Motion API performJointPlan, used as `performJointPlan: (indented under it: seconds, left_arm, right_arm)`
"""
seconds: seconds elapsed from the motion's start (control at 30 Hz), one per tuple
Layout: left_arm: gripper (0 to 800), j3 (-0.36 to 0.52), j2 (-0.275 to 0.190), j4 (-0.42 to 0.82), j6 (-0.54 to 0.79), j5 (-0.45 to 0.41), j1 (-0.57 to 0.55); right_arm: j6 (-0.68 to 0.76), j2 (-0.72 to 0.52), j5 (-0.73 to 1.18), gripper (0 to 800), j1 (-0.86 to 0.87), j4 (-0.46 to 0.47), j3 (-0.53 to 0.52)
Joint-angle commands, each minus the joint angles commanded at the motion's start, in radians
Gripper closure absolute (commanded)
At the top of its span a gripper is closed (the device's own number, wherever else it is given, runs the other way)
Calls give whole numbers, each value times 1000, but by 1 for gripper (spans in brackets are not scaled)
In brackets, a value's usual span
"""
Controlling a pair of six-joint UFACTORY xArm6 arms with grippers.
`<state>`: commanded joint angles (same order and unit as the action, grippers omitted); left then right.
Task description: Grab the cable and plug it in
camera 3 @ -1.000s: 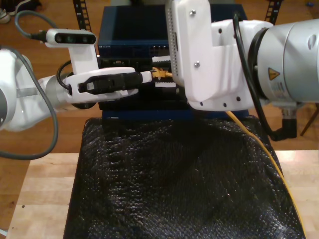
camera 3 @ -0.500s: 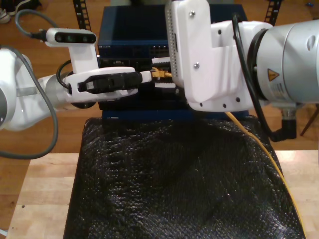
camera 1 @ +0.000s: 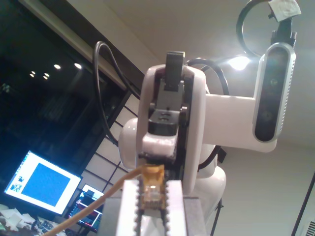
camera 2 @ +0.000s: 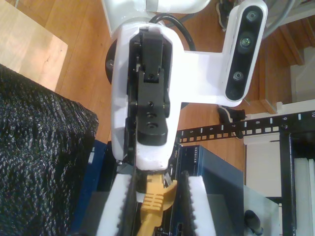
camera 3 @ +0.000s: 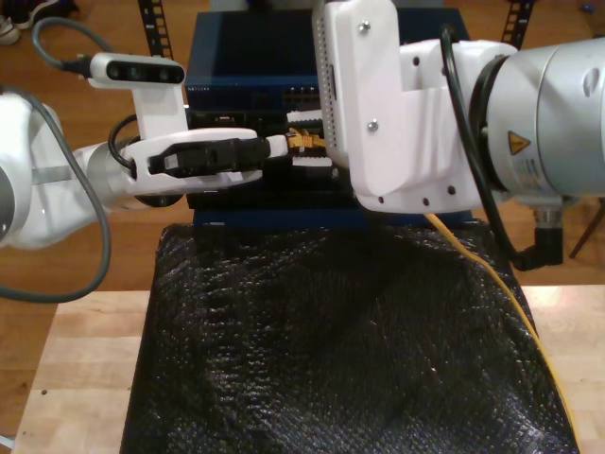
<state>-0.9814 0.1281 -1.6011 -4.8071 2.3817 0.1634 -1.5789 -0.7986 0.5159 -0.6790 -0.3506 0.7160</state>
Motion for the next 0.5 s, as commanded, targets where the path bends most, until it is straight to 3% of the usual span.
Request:
performJointPlan:
  seconds: [0.2,0.5]
  left_arm:
    - [779,0,0,0,0,0,2]
    - [779,0,0,0,0,0,2]
  right_arm:
    - [0,0,-2,573,0,0,-3]
    - [6,-14,-2,671,-2,0,-6]
